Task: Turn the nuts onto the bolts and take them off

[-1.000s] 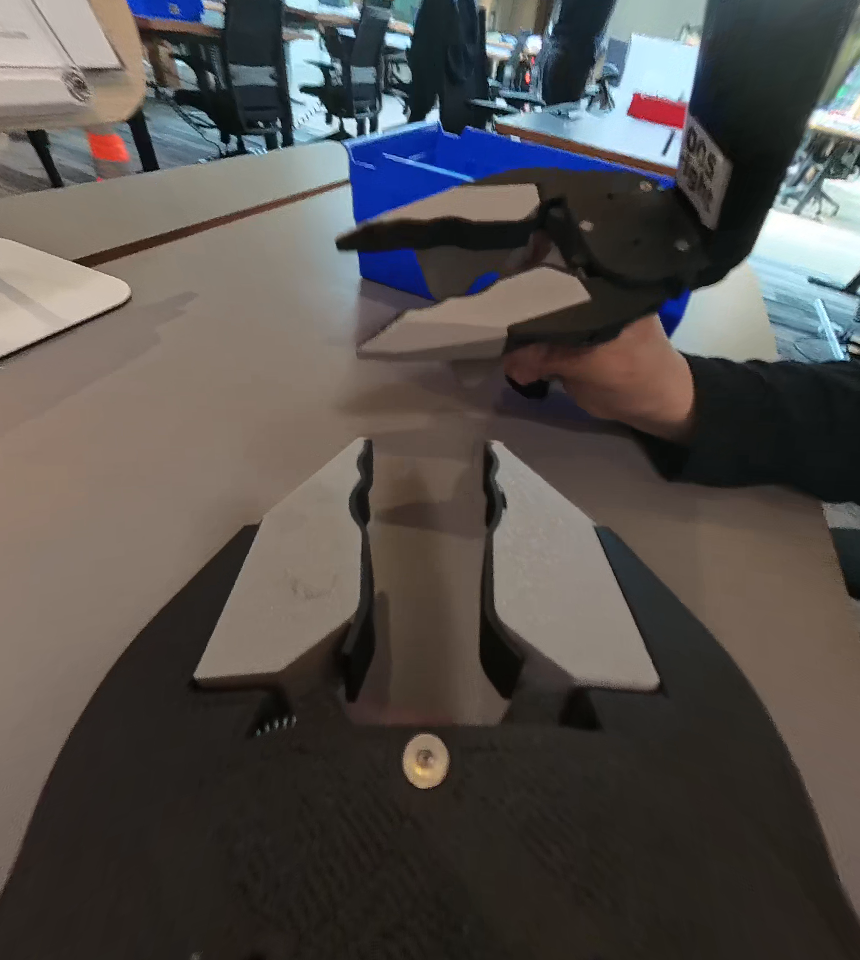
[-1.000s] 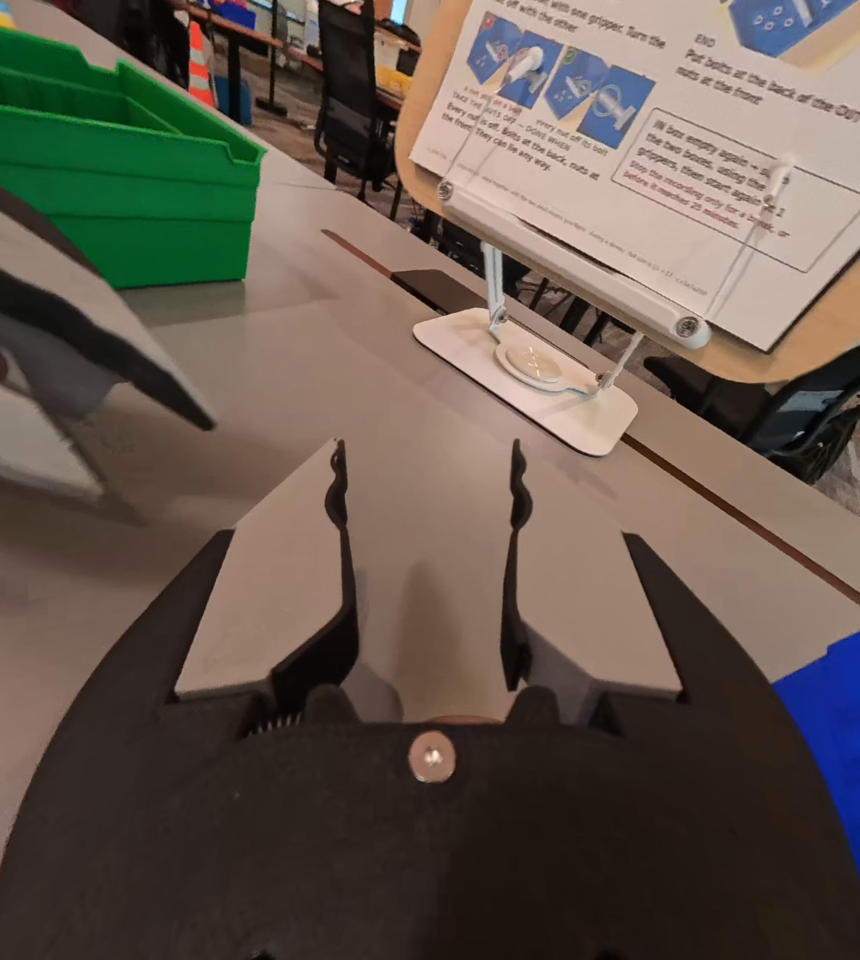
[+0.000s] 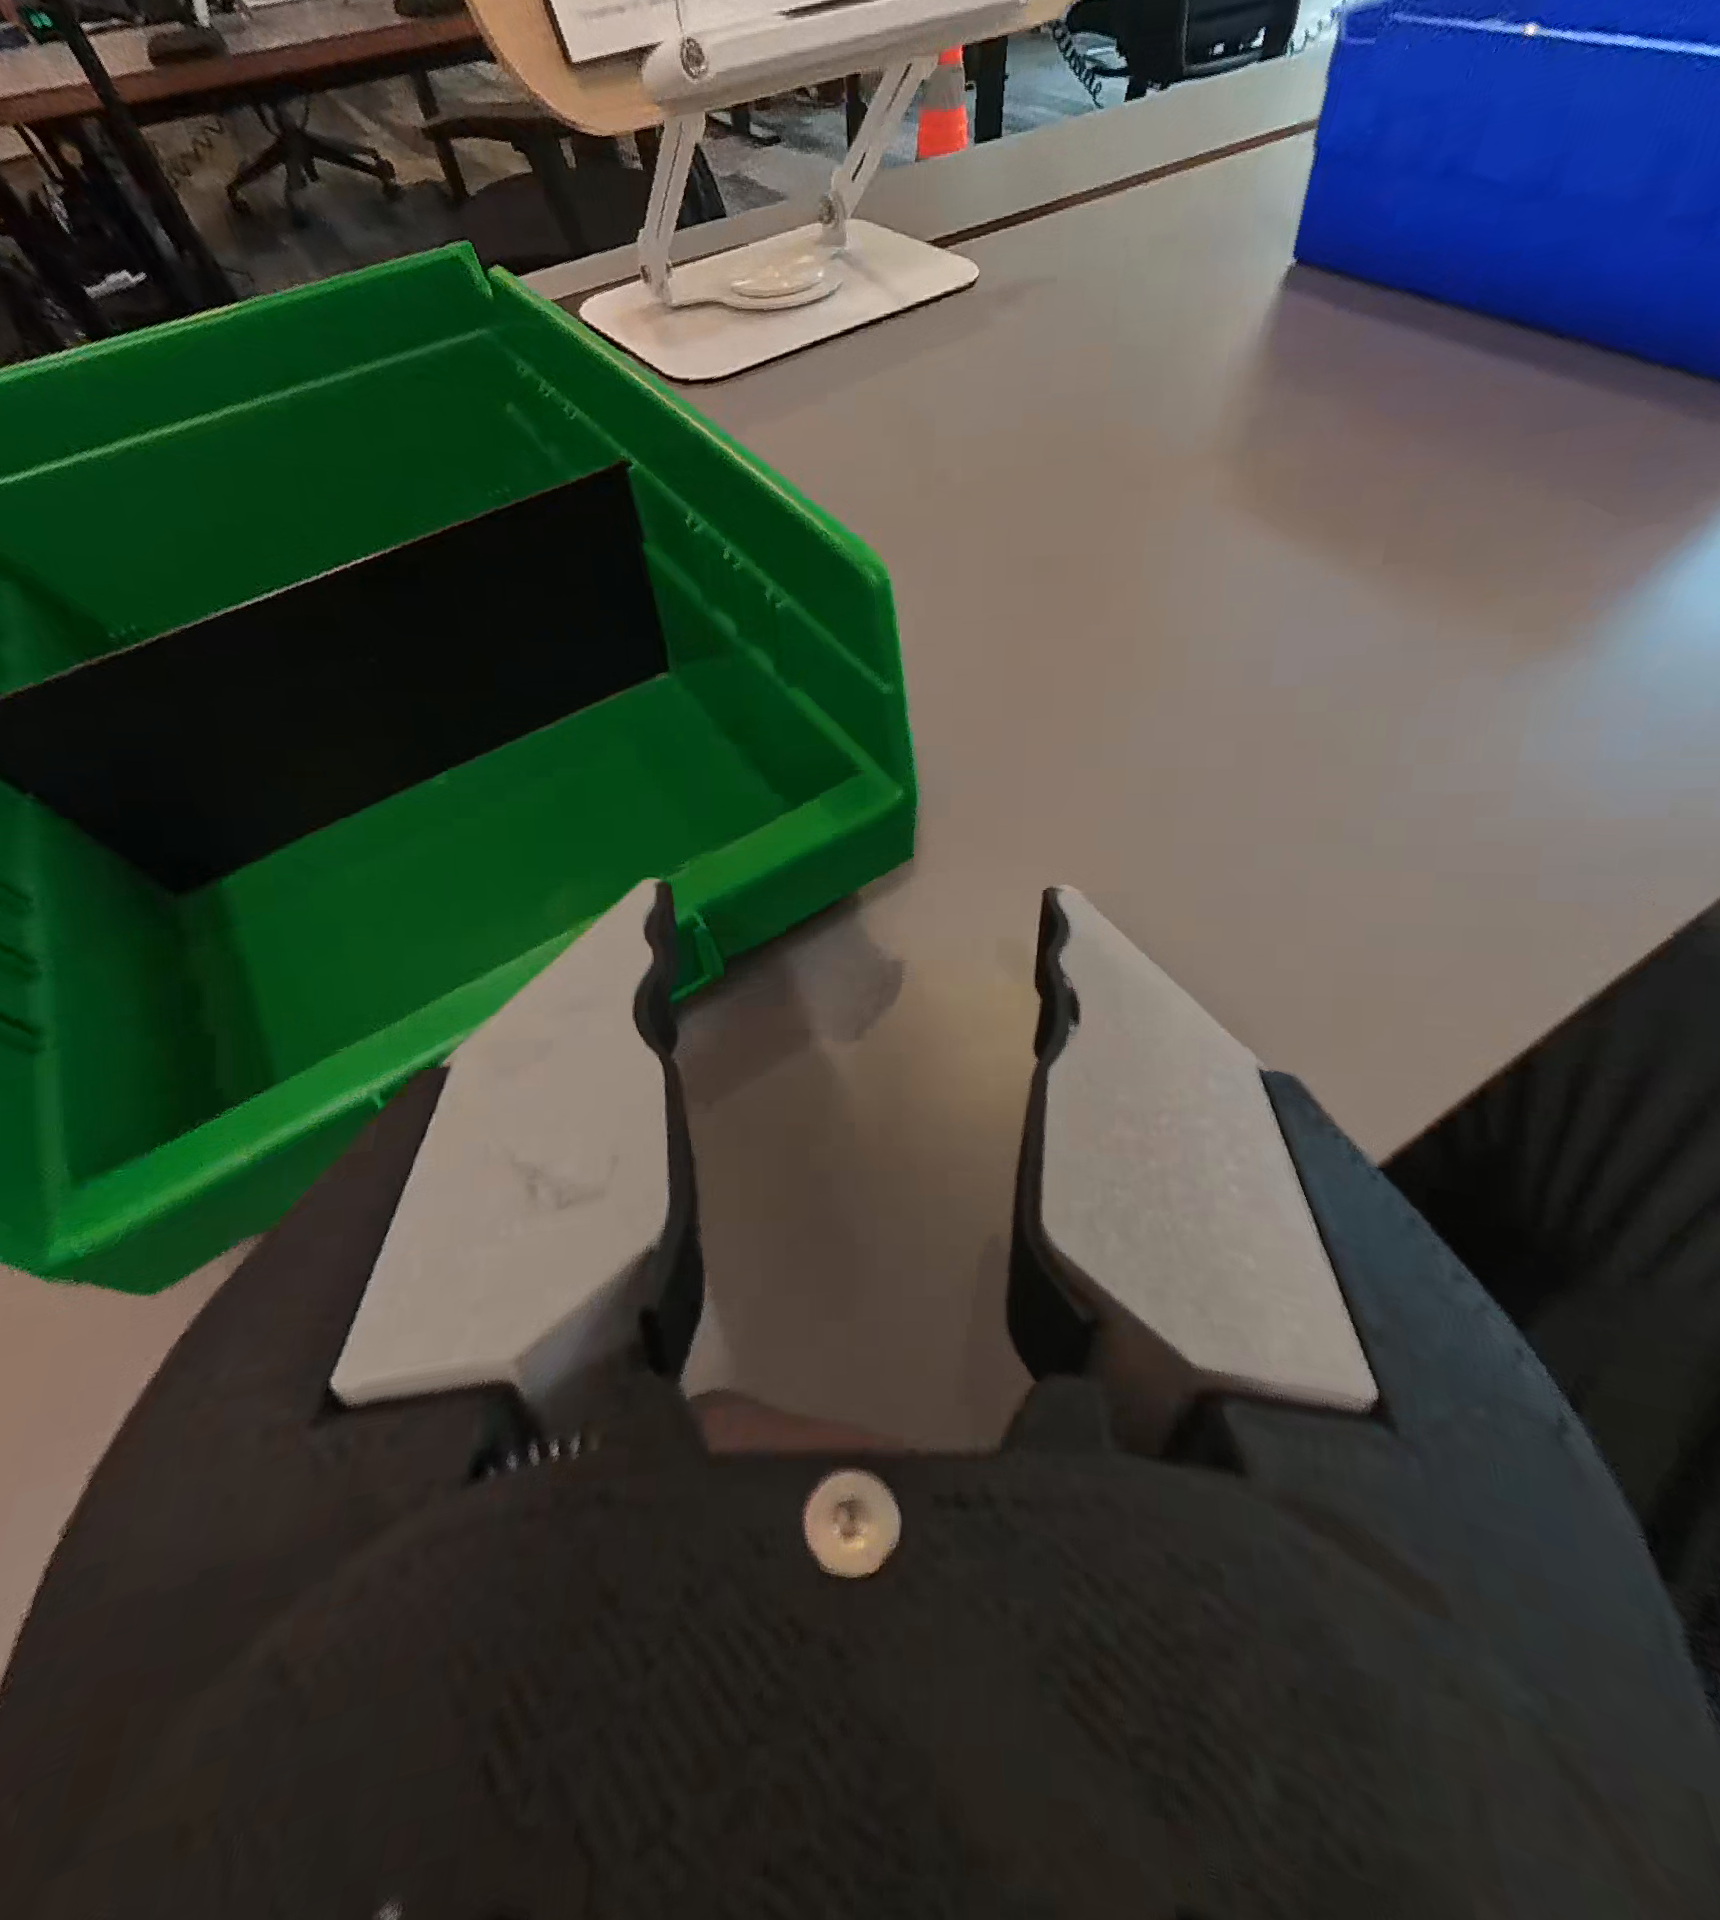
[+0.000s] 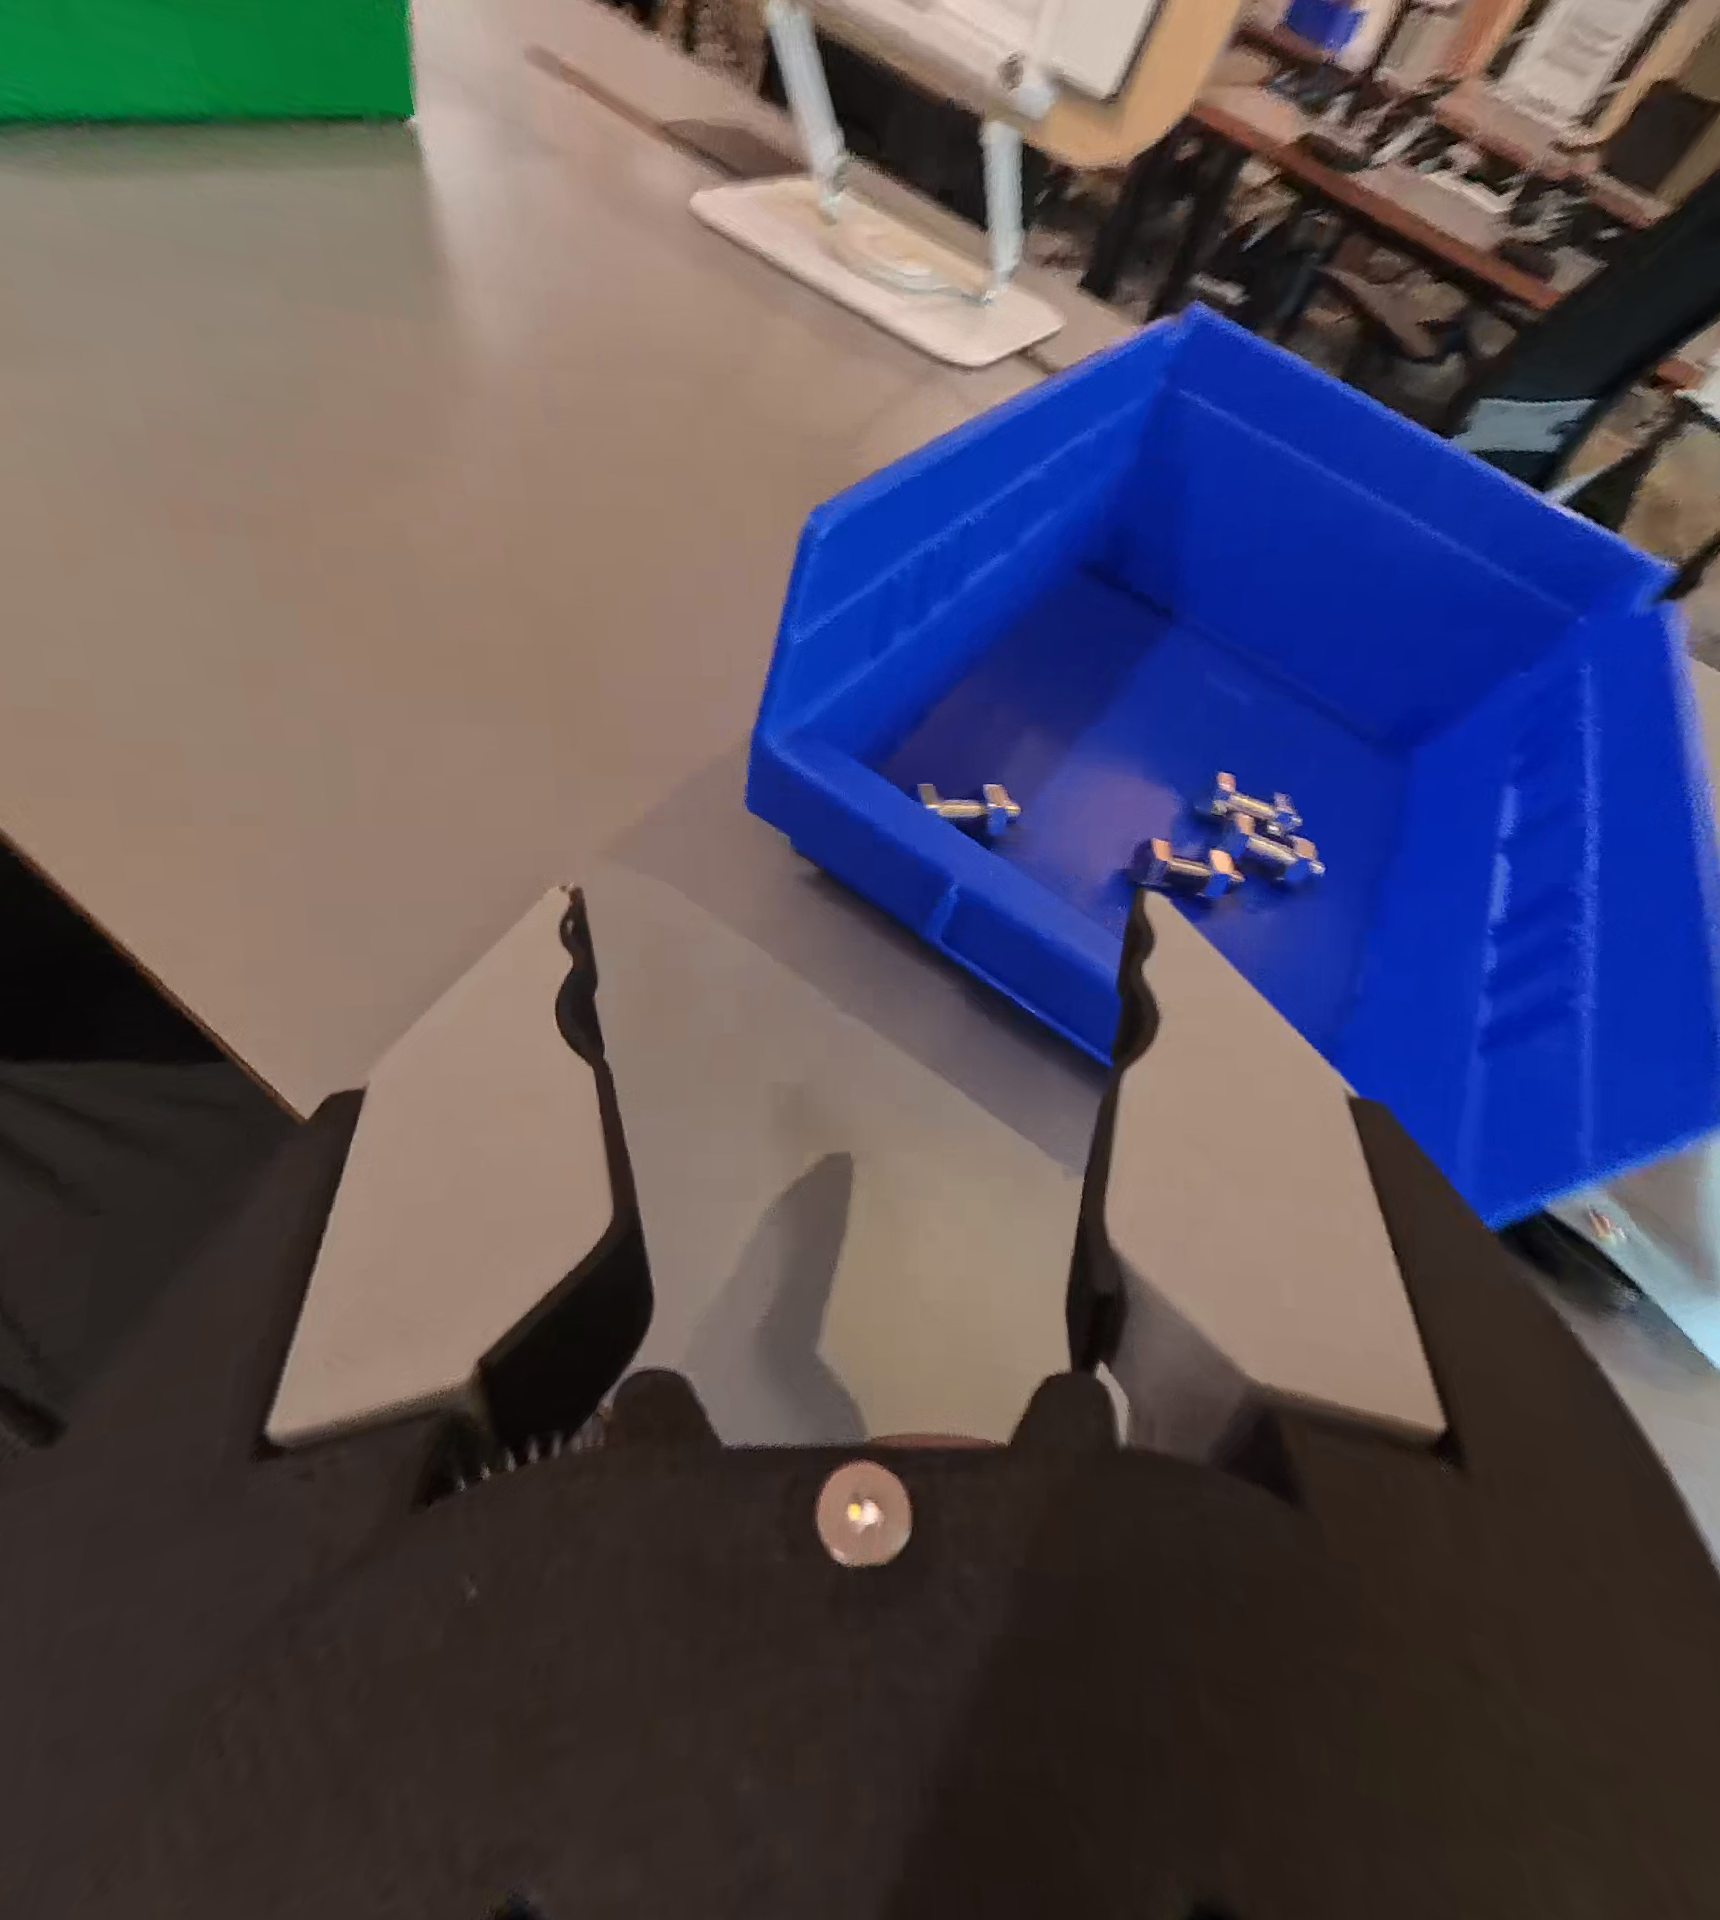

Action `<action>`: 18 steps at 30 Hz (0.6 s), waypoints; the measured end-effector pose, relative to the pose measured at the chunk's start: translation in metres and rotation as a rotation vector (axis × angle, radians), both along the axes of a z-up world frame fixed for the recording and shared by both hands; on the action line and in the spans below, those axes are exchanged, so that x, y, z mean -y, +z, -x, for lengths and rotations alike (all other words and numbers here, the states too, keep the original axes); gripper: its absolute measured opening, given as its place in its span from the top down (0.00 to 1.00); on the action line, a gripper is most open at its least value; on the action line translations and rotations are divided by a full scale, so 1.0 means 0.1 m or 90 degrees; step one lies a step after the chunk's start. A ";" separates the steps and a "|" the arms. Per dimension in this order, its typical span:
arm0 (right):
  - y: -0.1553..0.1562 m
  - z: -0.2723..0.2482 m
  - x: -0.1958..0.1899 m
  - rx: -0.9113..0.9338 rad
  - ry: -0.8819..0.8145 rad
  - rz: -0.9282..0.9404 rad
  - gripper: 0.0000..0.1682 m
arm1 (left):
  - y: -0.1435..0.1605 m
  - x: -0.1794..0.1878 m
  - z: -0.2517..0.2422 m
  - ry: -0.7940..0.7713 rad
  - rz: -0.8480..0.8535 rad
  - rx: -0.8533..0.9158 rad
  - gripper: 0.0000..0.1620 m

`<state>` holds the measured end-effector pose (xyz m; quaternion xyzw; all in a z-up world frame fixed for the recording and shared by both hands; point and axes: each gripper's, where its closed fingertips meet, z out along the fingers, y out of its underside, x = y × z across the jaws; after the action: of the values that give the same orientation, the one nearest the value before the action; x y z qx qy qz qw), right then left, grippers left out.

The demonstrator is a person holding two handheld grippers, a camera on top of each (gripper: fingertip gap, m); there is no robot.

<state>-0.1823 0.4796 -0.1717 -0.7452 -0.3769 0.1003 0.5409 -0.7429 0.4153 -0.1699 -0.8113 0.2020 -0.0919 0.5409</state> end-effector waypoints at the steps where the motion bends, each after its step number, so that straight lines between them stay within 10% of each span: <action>1: -0.04 0.06 -0.03 0.033 0.016 0.007 0.41 | -0.01 -0.06 0.00 -0.003 0.003 -0.010 0.55; 8: -0.30 0.37 -0.43 0.165 0.076 0.097 0.53 | -0.35 -0.44 -0.09 -0.057 0.091 -0.150 0.50; 18: -0.54 0.31 -0.56 0.270 0.094 0.124 0.75 | -0.51 -0.61 -0.06 -0.100 0.134 -0.227 0.74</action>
<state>-0.2137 0.5358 -0.2259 -0.7690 -0.5236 0.0168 0.3665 -0.7373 0.4761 -0.2204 -0.8484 0.3467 -0.0095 0.3998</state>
